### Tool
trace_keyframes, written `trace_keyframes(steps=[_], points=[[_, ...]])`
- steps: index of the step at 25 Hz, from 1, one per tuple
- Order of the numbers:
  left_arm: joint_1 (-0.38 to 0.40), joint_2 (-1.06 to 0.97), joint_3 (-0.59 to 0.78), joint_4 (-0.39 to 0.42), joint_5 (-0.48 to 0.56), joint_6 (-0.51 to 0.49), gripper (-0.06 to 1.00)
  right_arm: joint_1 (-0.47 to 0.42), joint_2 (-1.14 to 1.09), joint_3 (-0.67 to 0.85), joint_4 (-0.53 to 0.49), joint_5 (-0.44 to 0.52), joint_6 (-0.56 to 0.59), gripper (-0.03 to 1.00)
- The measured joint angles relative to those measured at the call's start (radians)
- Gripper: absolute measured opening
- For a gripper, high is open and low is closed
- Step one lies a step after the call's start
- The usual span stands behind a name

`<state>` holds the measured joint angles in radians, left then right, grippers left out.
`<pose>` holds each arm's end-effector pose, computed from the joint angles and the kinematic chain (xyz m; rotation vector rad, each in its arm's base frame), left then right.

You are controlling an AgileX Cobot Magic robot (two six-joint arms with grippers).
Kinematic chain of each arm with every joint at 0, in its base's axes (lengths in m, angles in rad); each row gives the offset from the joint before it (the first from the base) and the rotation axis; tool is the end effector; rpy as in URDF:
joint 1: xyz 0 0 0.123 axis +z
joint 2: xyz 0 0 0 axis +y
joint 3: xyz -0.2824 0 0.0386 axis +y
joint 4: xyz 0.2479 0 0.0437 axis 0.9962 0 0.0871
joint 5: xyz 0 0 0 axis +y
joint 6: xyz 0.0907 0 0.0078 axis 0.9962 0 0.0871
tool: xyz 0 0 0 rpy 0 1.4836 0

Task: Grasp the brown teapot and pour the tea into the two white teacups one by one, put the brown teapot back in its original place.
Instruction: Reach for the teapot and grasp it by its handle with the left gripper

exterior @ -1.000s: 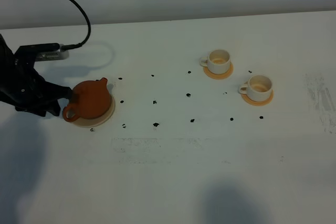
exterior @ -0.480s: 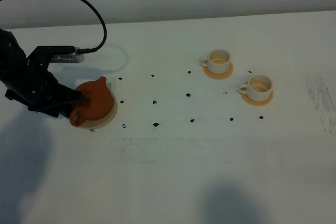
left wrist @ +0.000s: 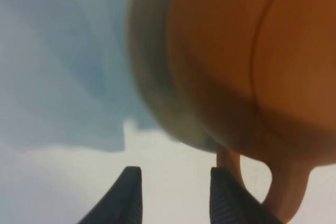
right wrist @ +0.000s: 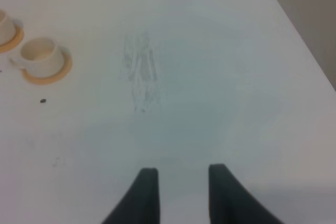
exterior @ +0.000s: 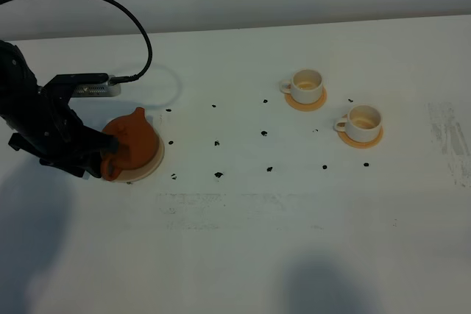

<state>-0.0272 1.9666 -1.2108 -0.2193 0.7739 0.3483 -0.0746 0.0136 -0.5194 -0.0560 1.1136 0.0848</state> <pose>0.3668 -0.0238 0.1414 0.3395 2.9629 -0.2102 -0.0076 -0.0040 0.2785 0.1710 2.0836 -0.0613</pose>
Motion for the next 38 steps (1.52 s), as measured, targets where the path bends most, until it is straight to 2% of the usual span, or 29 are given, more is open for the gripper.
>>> trace_keyframes(steps=[9, 20, 30, 34, 38], points=[[-0.025, 0.0, 0.0, -0.042, -0.014, 0.018, 0.3, 0.0, 0.0, 0.0, 0.0, 0.0, -0.001, 0.23], [-0.039, 0.0, 0.0, -0.046, 0.011, 0.04, 0.3, 0.0, 0.0, 0.0, 0.0, 0.0, -0.001, 0.23], [-0.021, -0.105, 0.0, 0.018, 0.089, 0.048, 0.3, 0.0, 0.0, 0.0, 0.0, 0.0, 0.0, 0.23], [-0.025, -0.185, 0.0, 0.002, 0.077, 0.003, 0.3, 0.0, 0.0, 0.0, 0.0, 0.0, -0.001, 0.23], [-0.065, -0.211, 0.0, -0.024, 0.046, -0.084, 0.3, 0.0, 0.0, 0.0, 0.0, 0.0, -0.001, 0.23]])
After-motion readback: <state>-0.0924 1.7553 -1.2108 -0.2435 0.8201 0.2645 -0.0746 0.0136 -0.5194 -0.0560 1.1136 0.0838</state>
